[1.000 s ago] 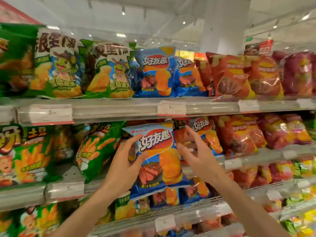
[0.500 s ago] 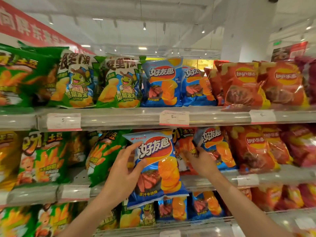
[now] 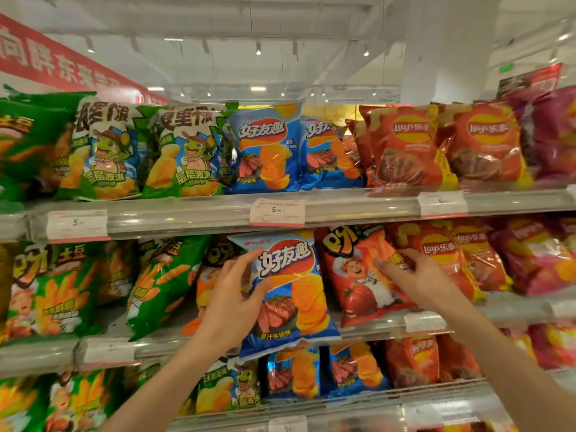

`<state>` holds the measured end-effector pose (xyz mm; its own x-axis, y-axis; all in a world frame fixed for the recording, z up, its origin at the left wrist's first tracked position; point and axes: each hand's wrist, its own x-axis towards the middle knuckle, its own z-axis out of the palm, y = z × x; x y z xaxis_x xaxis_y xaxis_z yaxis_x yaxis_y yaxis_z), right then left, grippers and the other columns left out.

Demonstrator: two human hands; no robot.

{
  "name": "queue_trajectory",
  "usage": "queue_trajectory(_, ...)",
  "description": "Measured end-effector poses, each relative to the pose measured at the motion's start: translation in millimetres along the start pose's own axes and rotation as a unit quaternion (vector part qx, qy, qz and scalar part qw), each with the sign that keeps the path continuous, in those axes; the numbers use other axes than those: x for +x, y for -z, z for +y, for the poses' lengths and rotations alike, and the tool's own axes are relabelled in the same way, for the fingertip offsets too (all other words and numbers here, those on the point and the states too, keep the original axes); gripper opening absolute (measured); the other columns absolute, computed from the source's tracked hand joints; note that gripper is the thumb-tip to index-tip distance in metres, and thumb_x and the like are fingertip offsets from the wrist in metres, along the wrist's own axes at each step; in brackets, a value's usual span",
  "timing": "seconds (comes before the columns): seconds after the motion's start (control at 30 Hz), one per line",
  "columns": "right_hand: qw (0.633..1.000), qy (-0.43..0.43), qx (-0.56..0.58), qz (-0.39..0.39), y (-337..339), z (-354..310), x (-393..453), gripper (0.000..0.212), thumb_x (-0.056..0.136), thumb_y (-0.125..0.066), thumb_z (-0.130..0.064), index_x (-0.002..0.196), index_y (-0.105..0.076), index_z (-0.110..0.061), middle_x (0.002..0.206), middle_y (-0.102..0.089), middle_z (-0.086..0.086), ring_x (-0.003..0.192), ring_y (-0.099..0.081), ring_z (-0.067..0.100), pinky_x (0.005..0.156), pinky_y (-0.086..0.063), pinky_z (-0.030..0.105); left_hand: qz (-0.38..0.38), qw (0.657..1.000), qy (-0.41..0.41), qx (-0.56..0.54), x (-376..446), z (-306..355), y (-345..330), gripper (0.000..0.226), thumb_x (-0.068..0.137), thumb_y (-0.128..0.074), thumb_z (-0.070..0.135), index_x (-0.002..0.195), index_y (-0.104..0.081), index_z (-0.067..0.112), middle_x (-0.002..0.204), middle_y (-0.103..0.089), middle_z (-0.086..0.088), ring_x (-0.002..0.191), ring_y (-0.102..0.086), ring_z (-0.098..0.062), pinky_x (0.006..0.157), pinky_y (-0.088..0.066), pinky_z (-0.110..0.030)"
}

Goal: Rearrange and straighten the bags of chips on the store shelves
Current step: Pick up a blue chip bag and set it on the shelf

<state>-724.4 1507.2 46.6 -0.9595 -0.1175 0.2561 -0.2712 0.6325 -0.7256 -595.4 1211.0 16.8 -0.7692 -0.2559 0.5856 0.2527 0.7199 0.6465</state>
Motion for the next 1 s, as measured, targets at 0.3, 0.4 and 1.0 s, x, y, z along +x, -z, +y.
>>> queue_trajectory(0.3, 0.997, -0.033, 0.057, 0.035, 32.5, 43.3, -20.7, 0.078, 0.08, -0.066, -0.064, 0.143, -0.048, -0.021, 0.137, -0.057, 0.008, 0.122, -0.054, 0.027, 0.093, -0.043, 0.038, 0.051, 0.996, 0.019, 0.07, 50.6, 9.9, -46.2, 0.047, 0.099, -0.059, 0.028, 0.142, -0.043, 0.027, 0.119, -0.042, 0.004, 0.093, -0.052, -0.007, 0.08, -0.035, -0.023)
queue_trajectory(0.4, 0.997, -0.03, 0.06, 0.029, 32.3, 43.1, -27.0, 0.07, 0.083, -0.067, -0.058, 0.14, -0.051, -0.021, 0.125, -0.06, 0.004, 0.107, -0.054, 0.019, 0.089, -0.043, 0.034, 0.052, 0.992, 0.008, 0.117, 64.6, 7.6, -59.9, 0.045, 0.098, -0.06, 0.027, 0.141, -0.044, 0.022, 0.13, -0.047, -0.009, 0.105, -0.058, -0.031, 0.075, -0.047, -0.036)
queue_trajectory(1.0, 0.988, -0.059, 0.142, -0.022, -0.3, 31.5, -46.4, 0.064, 0.084, -0.062, -0.06, 0.135, -0.053, -0.021, 0.116, -0.064, -0.002, 0.098, -0.06, 0.015, 0.084, -0.046, 0.033, -0.056, 0.997, 0.043, -0.004, 17.0, 15.5, -61.7, 0.059, 0.096, -0.059, 0.045, 0.149, -0.033, 0.037, 0.128, -0.042, 0.012, 0.103, -0.051, 0.007, 0.094, -0.045, -0.024)
